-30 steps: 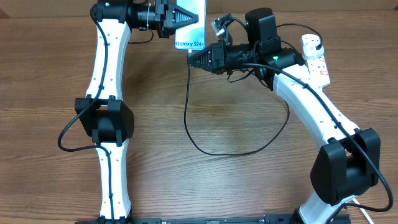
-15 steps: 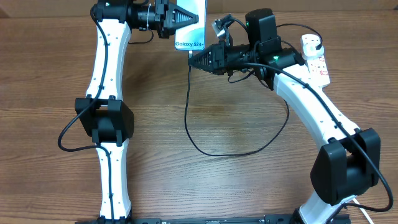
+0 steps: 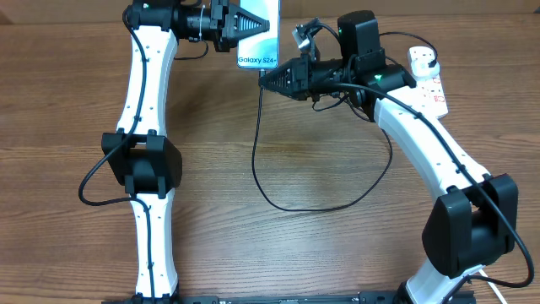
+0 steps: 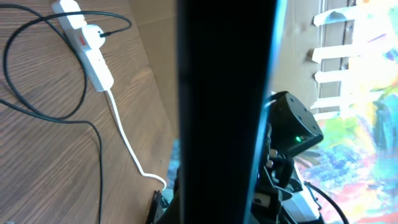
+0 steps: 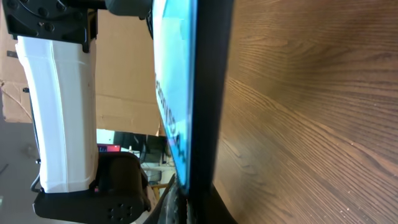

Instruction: Plug charger to phone and switch on socket

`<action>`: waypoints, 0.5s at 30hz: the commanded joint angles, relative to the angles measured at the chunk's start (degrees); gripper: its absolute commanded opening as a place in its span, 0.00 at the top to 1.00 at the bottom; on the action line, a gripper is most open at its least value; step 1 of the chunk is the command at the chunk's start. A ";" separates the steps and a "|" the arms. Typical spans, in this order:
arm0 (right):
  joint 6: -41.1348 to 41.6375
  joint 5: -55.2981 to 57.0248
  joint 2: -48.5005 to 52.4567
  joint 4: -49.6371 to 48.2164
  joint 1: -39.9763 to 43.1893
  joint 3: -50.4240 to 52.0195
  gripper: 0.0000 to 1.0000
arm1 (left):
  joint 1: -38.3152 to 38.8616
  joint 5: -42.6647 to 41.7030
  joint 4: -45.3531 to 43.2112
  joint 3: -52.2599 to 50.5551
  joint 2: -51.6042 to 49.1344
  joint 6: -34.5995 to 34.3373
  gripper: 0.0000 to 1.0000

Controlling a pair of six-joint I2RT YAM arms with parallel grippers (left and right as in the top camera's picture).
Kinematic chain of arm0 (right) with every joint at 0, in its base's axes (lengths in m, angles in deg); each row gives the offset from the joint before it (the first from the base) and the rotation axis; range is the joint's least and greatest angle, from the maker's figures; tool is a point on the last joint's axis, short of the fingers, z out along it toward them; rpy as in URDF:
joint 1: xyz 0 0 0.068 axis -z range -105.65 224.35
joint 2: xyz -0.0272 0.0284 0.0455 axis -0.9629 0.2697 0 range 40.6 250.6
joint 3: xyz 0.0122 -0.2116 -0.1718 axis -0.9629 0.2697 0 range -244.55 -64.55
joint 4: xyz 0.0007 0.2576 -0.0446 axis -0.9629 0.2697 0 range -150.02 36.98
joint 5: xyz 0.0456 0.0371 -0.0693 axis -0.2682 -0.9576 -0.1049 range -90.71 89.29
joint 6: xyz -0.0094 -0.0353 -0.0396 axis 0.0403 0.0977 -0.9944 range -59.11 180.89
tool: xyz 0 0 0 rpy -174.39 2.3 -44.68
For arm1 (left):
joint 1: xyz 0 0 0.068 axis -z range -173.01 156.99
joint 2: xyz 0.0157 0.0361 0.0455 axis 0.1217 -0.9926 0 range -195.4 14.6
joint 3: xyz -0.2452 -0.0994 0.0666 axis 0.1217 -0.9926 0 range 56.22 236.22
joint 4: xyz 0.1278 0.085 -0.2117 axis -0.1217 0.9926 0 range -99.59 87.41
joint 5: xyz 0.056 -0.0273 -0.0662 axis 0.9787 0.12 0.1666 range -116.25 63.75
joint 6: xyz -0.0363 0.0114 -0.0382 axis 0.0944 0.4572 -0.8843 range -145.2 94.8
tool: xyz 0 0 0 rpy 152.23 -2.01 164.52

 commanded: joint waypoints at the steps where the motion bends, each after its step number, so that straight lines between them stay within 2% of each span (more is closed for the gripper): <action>1: -0.66 -1.14 -1.18 0.81 -0.92 -1.07 0.96 | 0.35 0.61 -0.02 0.87 0.87 1.44 0.96; 15: -0.85 -0.46 -1.18 -0.20 -1.42 -1.07 0.96 | 0.37 -1.11 0.00 0.90 0.87 1.46 0.96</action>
